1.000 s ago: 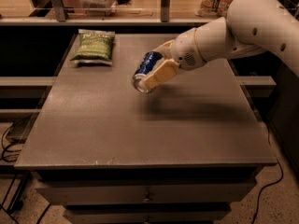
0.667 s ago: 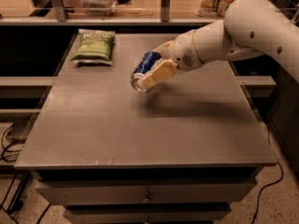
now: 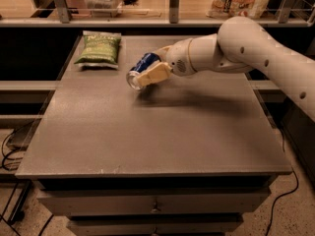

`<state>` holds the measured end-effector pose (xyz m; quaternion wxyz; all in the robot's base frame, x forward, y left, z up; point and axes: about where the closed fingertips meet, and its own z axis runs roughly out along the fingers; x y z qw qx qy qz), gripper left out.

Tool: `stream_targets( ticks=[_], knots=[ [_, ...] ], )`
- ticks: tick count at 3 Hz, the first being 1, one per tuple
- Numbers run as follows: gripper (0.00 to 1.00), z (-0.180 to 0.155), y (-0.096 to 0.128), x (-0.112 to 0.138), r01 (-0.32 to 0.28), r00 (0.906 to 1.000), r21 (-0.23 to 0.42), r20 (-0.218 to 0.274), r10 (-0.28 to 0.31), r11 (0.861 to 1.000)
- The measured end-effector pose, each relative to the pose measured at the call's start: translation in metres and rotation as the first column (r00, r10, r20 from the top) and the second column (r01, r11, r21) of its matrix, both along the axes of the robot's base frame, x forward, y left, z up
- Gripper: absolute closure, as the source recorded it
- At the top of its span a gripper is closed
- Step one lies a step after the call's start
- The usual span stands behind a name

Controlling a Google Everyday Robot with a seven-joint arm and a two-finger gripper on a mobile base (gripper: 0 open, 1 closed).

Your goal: Move pepsi can near green jalapeno chip bag

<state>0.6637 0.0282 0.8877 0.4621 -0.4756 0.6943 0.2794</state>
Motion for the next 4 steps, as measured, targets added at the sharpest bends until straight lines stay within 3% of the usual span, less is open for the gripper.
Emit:
stream_targets(
  ticks=[2, 3, 4],
  knots=[
    [0.6, -0.023, 0.04, 0.052, 0.04, 0.9992, 0.059, -0.002, -0.04, 0.997],
    [0.37, -0.03, 0.059, 0.067, 0.043, 0.9991, 0.079, -0.005, -0.043, 0.996],
    [0.13, -0.029, 0.065, 0.069, 0.041, 0.9992, 0.087, -0.001, -0.041, 0.995]
  ],
)
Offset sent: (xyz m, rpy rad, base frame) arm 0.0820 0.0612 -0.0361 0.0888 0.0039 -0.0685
